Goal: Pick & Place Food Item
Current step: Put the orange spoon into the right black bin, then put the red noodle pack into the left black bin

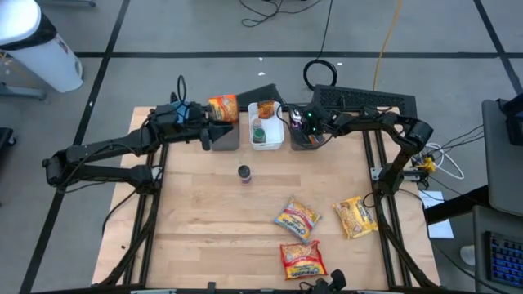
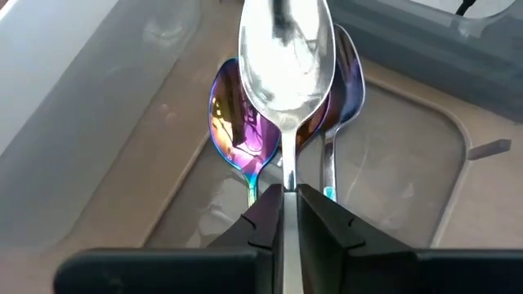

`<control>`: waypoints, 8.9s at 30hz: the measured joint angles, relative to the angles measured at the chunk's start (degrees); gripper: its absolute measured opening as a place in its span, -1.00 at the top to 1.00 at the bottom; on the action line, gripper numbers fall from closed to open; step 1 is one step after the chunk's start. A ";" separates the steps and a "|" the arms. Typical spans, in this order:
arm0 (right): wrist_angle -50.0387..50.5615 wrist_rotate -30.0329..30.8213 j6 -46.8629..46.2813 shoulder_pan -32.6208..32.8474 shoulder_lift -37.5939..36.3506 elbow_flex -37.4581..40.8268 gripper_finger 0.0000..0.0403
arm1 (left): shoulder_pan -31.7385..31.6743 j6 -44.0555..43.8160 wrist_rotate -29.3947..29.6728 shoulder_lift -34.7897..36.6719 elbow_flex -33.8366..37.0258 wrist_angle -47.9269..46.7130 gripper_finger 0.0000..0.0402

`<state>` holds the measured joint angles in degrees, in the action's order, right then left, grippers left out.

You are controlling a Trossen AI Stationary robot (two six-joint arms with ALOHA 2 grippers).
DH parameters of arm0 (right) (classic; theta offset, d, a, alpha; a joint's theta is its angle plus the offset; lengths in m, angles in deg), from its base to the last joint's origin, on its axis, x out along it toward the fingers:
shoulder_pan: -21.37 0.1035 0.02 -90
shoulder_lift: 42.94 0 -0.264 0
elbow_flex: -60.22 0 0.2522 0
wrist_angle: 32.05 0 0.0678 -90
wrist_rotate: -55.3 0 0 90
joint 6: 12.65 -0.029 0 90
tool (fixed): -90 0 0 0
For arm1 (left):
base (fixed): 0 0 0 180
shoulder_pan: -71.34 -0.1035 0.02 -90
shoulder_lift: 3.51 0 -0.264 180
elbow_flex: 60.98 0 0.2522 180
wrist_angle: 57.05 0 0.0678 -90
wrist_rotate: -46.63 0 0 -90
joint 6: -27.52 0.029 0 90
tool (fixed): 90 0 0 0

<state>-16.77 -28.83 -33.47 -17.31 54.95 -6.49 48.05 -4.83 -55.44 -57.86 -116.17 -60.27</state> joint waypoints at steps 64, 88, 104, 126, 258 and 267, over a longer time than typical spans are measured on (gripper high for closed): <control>-21.59 0.06 -6.30 42.94 -27.20 0.00 -0.20 | -3.80 1.12 -18.04 7.87 -0.02 3.38 0.28; 25.19 -1.55 -13.18 73.94 -29.03 -7.90 -0.20 | 35.82 -15.75 16.06 1.49 -0.02 12.71 0.28; -7.32 8.18 -57.28 89.23 -29.93 14.79 -0.20 | 47.22 -14.40 22.68 -12.15 -0.38 28.70 0.28; -14.99 5.73 -75.22 85.81 -10.40 16.90 -0.03 | 51.06 -12.92 13.03 -11.52 -0.46 26.45 0.28; 9.08 -25.48 -16.18 49.46 -18.49 -17.40 1.00 | 30.14 26.52 -3.16 -24.61 -31.61 -28.12 0.28; 8.36 -25.52 -15.98 49.75 -18.51 -17.40 1.00 | 29.32 29.24 -11.46 -34.71 -40.61 -31.70 0.28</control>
<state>-8.41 -54.35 -49.45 32.44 36.43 -23.89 77.36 24.41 -66.90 -92.56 -156.79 -91.97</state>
